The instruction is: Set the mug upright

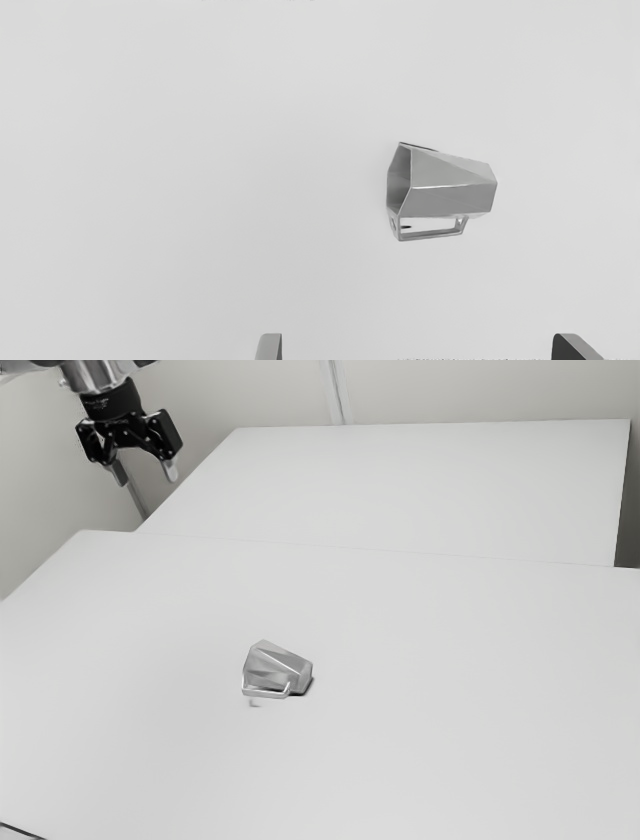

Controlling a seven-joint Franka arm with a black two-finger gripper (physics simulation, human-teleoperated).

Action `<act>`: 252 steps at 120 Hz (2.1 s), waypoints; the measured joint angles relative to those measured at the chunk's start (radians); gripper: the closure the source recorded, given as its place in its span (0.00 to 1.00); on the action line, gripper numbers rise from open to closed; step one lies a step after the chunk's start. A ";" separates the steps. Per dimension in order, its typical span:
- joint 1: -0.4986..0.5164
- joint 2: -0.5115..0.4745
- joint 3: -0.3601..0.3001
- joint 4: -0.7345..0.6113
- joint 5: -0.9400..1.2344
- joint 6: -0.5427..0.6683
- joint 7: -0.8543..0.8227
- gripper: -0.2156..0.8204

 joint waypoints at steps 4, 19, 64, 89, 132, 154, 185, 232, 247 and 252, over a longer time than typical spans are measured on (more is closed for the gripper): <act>-0.021 0.000 0.003 -0.003 0.003 0.004 -0.001 0.23; -0.018 0.015 0.012 -0.043 0.000 0.048 -0.006 0.23; 0.090 0.068 0.145 -0.602 -0.550 0.337 0.194 0.23; 0.119 0.126 0.170 -0.776 -0.901 0.464 0.475 0.23; 0.089 0.054 0.170 -0.978 -1.207 0.530 0.866 0.23; 0.078 0.076 0.170 -1.018 -1.270 0.540 1.014 0.23; 0.055 0.113 0.170 -1.030 -1.340 0.545 1.156 0.23; 0.029 0.111 0.169 -1.047 -1.399 0.549 1.266 0.42; 0.027 0.109 0.169 -1.048 -1.405 0.556 1.285 0.70; 0.026 0.108 0.169 -1.049 -1.406 0.557 1.289 0.75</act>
